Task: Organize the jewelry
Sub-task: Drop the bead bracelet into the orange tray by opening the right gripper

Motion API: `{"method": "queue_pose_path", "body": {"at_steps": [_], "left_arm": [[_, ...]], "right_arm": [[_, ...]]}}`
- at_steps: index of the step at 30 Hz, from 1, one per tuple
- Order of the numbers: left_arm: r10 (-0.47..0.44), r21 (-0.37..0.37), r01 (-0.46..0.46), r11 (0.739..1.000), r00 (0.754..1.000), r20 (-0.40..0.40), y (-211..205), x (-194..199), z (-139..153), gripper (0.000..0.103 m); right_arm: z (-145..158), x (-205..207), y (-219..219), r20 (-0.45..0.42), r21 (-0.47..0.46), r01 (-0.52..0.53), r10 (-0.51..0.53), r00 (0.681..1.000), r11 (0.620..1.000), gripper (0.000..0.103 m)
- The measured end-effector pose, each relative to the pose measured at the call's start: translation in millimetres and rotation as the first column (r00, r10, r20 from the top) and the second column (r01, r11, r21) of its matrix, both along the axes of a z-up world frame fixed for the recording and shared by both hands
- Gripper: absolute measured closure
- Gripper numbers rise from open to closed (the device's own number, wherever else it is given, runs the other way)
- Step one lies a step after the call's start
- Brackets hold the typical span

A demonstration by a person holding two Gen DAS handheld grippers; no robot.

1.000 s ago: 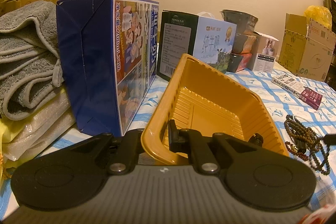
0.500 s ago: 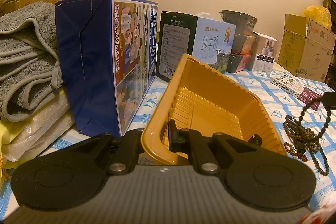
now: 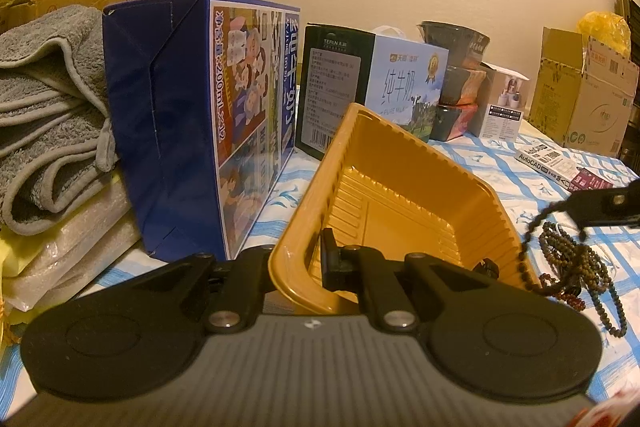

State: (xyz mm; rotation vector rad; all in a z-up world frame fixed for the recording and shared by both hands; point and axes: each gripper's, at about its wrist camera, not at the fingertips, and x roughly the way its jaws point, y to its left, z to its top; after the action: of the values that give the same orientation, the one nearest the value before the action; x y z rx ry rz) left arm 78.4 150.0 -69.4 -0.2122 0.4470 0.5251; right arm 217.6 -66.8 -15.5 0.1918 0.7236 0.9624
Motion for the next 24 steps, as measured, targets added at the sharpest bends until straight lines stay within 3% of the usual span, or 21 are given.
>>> {"method": "queue_pose_path", "body": {"at_steps": [6,14,15,16,17,19,24], "left_arm": [[-0.001,-0.001,0.001,1.0,1.0,0.0,0.2,0.6,0.5,0.095],[0.0,-0.004,0.0,1.0,1.0,0.0,0.9,0.0,0.3,0.094],[0.001,-0.004,-0.001,1.0,1.0,0.0,1.0,0.1,0.3,0.094],[0.001,-0.005,-0.001,1.0,1.0,0.0,1.3,0.0,0.2,0.094],[0.001,-0.005,-0.001,1.0,1.0,0.0,1.3,-0.1,0.0,0.094],[0.002,-0.006,-0.002,1.0,1.0,0.0,1.6,-0.1,-0.6,0.094],[0.002,-0.011,-0.002,1.0,1.0,0.002,2.0,-0.2,-1.1,0.094]], "right_arm": [[-11.6,-1.6,33.3,-0.001,0.006,-0.032,0.032,0.999,0.999,0.096],[-21.1,3.6,60.3,0.006,-0.01,0.01,-0.01,1.0,1.0,0.094],[-20.0,3.9,59.9,0.005,-0.011,0.016,-0.016,1.0,1.0,0.091],[-18.9,2.8,58.5,0.01,-0.009,0.021,-0.02,1.0,1.0,0.079],[-17.8,0.8,56.6,0.018,-0.008,0.025,-0.025,1.0,1.0,0.06],[-15.4,-6.2,48.6,0.042,-0.002,0.043,-0.043,0.998,0.999,0.045],[-21.4,-24.4,19.3,0.06,-0.052,0.097,-0.094,0.994,0.994,0.044]]}}
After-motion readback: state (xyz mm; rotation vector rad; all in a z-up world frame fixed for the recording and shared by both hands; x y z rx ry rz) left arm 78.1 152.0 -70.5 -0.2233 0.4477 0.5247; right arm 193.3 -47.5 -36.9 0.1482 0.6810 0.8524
